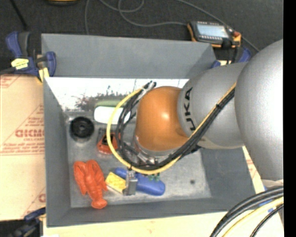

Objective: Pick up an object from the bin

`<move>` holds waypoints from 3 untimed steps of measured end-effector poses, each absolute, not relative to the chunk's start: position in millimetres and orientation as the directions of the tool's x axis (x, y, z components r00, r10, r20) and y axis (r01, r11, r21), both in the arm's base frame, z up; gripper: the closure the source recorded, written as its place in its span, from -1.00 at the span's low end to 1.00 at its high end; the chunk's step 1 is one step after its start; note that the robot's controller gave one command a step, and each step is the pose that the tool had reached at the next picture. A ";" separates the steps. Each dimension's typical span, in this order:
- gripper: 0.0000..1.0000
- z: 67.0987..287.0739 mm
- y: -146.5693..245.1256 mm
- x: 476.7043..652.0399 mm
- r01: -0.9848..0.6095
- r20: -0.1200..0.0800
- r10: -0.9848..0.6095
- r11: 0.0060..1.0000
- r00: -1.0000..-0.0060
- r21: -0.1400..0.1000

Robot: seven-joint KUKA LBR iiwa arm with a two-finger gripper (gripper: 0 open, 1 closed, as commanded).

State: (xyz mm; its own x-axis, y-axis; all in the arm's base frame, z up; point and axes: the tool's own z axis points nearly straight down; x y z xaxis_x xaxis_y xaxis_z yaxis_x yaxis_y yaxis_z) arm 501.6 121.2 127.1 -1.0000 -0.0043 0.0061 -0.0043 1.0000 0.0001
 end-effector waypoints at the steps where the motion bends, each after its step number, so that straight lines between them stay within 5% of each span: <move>1: -1.00 131.5 120.7 503.3 -0.001 -0.001 -0.001 1.000 -1.000 0.001; 2: -1.00 105.3 123.1 526.5 -0.052 -0.009 -0.052 0.999 -0.999 0.001; 3: -1.00 83.0 115.0 511.2 -0.116 -0.004 -0.116 0.993 -0.993 0.000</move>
Offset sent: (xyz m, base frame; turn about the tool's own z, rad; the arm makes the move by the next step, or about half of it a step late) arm 0.0454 0.0042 -0.0557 -0.1019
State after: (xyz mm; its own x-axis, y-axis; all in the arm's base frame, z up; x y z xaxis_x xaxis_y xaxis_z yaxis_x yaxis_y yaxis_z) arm 511.2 115.0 83.0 -0.9932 -0.1161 -0.0044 -0.1161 0.9932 -0.0003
